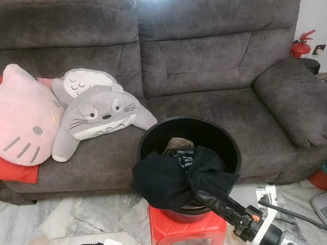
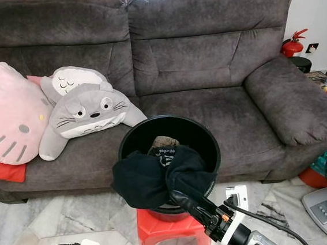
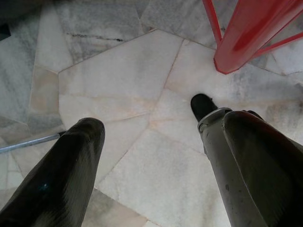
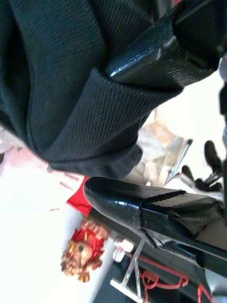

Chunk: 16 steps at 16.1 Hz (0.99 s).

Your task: Hang hanger

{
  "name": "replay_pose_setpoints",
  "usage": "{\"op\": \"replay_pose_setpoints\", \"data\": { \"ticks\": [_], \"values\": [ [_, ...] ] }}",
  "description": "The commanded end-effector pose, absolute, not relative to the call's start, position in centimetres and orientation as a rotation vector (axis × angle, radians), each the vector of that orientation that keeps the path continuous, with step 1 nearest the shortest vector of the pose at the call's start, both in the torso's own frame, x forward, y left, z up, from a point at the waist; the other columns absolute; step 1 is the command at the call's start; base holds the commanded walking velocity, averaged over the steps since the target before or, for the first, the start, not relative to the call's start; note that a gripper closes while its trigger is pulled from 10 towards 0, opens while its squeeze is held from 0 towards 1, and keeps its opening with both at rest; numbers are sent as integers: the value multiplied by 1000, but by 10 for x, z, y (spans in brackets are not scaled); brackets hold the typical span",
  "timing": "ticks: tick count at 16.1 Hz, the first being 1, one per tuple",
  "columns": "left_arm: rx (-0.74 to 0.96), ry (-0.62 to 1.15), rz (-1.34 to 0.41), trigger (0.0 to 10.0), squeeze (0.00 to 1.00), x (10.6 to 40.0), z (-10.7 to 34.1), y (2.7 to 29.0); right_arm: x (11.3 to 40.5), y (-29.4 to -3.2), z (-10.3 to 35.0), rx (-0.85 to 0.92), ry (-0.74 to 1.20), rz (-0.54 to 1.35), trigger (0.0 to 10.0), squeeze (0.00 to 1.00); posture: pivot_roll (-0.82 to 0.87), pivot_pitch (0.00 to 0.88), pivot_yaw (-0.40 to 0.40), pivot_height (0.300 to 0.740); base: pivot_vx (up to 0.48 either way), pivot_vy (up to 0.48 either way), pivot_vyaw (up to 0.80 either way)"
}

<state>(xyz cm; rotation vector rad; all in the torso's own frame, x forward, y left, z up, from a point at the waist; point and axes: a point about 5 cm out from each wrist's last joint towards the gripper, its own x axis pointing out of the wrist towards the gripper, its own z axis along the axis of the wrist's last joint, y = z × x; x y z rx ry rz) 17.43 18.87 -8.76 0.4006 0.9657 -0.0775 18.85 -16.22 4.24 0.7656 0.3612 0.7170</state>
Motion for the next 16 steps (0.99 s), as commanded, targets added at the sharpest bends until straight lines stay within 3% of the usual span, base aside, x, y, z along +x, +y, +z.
{"op": "replay_pose_setpoints", "data": {
  "ticks": [1,5,13,16],
  "values": [
    [426,974,-85,10000,0,173,-88,191,192,-160,46,769,348,740,10000,0,-175,5,12,740,0,0,0],
    [428,974,-88,10000,0,173,-88,191,198,-160,28,658,427,685,10000,0,-173,6,15,740,0,0,0],
    [433,974,-91,10000,0,173,-88,191,212,-158,43,770,268,725,10000,0,-165,5,17,740,0,0,0],
    [432,975,-91,10000,0,173,-88,191,223,-160,38,767,269,655,10000,0,-161,1,15,740,0,0,0]
  ]
}}
